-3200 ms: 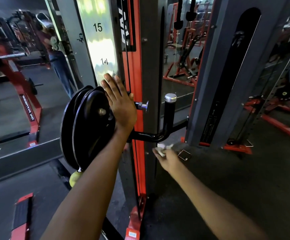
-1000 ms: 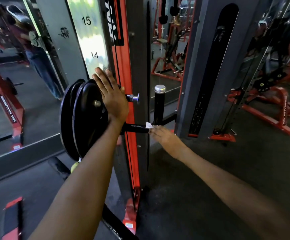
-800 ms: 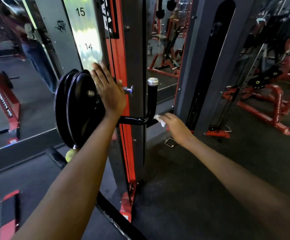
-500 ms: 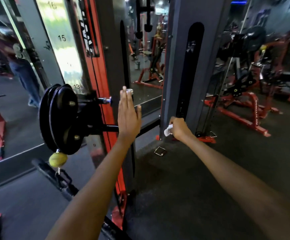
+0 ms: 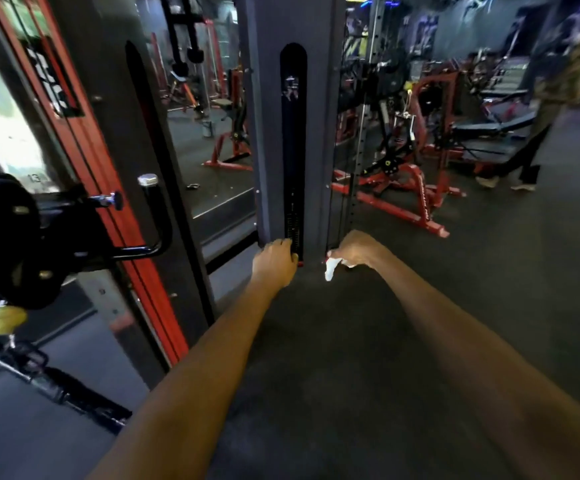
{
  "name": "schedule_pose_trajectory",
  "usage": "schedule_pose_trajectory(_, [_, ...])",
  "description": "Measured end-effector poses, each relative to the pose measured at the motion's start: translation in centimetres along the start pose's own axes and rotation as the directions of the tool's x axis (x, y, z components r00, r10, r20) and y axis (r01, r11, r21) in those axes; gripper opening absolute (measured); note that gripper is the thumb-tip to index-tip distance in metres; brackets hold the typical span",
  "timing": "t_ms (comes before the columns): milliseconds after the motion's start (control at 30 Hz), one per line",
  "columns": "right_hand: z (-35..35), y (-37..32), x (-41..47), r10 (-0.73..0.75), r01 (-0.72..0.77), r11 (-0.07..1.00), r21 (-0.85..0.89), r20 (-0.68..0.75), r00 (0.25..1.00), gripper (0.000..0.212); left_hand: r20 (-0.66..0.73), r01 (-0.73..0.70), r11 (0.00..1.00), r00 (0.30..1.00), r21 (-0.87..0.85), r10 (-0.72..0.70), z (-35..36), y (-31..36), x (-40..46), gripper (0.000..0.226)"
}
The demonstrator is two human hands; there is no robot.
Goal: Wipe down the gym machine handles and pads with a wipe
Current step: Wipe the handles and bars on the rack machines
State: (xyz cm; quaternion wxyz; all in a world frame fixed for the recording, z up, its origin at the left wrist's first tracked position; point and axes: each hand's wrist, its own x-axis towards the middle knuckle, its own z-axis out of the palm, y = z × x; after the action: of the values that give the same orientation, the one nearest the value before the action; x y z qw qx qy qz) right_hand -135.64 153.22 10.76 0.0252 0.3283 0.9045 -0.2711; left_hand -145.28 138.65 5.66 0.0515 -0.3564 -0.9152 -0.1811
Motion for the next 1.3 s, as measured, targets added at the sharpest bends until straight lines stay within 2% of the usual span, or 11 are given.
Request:
schedule_pose_trajectory(67, [-0.7,2.1,0.4,-0.003,0.002,1.0,-0.016,-0.052,0.999,0.02,0.054,-0.017,1.0,0.998,0.018,0.016,0.6,2.2,0.5,0.04])
schedule_pose_trajectory(233, [-1.5,6.6,2.3,-0.02,0.034,0.998,0.045,-0.277,0.961,0.043,0.12,-0.046,0.999,0.992,0.001,0.046,3.1,5.7,2.5,0.041])
schedule_pose_trajectory(300, [-1.8,8.1,3.8,-0.01,0.004,1.0,-0.019,-0.312,0.95,0.039,0.1,-0.054,0.998,0.993,-0.014,0.056,4.6,6.6,3.3,0.04])
schedule_pose_trajectory(400, [-2.7,10.3,6.5,0.04,-0.061,0.996,-0.068,-0.273,0.961,0.019,0.103,-0.063,0.997,0.992,-0.04,0.067,7.5,7.5,5.4,0.042])
schedule_pose_trajectory(467, [-3.5,11.3,8.0,0.065,-0.087,0.993,-0.083,-0.238,0.969,0.012,0.129,-0.062,0.995,0.989,-0.079,0.072,9.2,8.0,7.3,0.045])
schedule_pose_trajectory(667, [-6.0,14.7,15.9,0.126,-0.127,0.992,0.011,-0.212,0.969,0.017,0.182,-0.069,0.991,0.979,-0.114,0.09,13.8,9.9,15.3,0.048])
schedule_pose_trajectory(800, [-7.0,17.2,22.9,0.146,-0.103,0.979,0.174,-0.256,0.956,0.009,0.199,-0.078,0.991,0.975,-0.11,0.099,15.7,11.5,21.6,0.045])
schedule_pose_trajectory(867, [-7.7,18.3,26.8,0.162,-0.104,0.971,0.217,-0.271,0.949,0.023,0.186,-0.084,0.991,0.977,-0.109,0.103,16.7,12.4,25.2,0.042])
schedule_pose_trajectory(1000, [-10.5,20.3,34.1,0.112,-0.043,0.972,0.231,-0.291,0.95,0.029,0.167,-0.106,0.991,0.979,-0.078,0.118,18.9,14.7,32.9,0.042])
schedule_pose_trajectory(1233, [-17.5,23.3,48.3,0.029,0.035,0.981,0.192,-0.317,0.948,0.018,0.173,-0.019,0.998,0.984,-0.056,0.029,21.8,18.8,47.8,0.042])
schedule_pose_trajectory(1300, [-18.6,22.8,49.1,0.016,0.064,0.969,0.239,-0.319,0.948,0.014,0.169,-0.012,0.998,0.985,-0.066,0.023,21.4,19.1,49.4,0.041])
